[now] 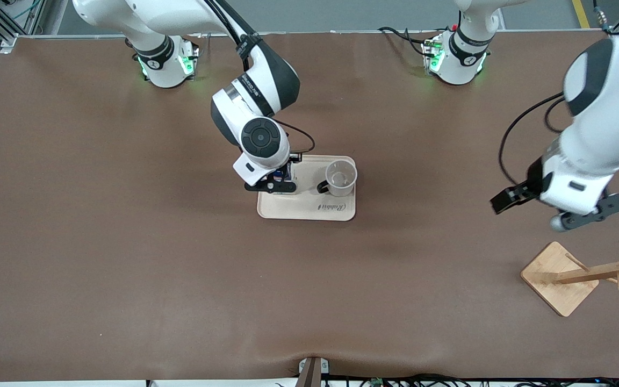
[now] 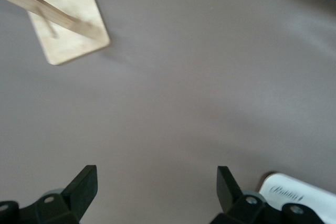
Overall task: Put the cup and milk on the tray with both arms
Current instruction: 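Open the left gripper and raise it away from the mug, then lower the milk carton onto the tray beside the mug with the right gripper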
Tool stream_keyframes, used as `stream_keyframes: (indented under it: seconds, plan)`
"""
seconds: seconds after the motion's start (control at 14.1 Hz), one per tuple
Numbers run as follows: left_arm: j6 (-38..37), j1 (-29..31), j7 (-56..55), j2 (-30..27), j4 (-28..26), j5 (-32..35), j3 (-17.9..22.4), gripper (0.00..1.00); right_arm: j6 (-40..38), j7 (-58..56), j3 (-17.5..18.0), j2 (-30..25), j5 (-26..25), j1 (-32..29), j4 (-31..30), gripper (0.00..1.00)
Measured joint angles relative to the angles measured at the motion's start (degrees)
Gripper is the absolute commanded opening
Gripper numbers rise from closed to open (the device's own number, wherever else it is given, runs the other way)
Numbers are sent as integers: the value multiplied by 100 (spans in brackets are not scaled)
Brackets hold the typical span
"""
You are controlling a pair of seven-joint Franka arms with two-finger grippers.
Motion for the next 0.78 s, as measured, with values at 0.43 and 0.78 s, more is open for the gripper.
stream_keyframes:
  seconds: [0.43,0.78]
  plan:
    - [-871,285,1095,-562,336,1,38,100,-19,-93,-2,43,-17,14,0,100]
    - [-1527,-939,2297,-1141,298,-440,1748,100,-33,-126,-1,74,-17,29,-6,100]
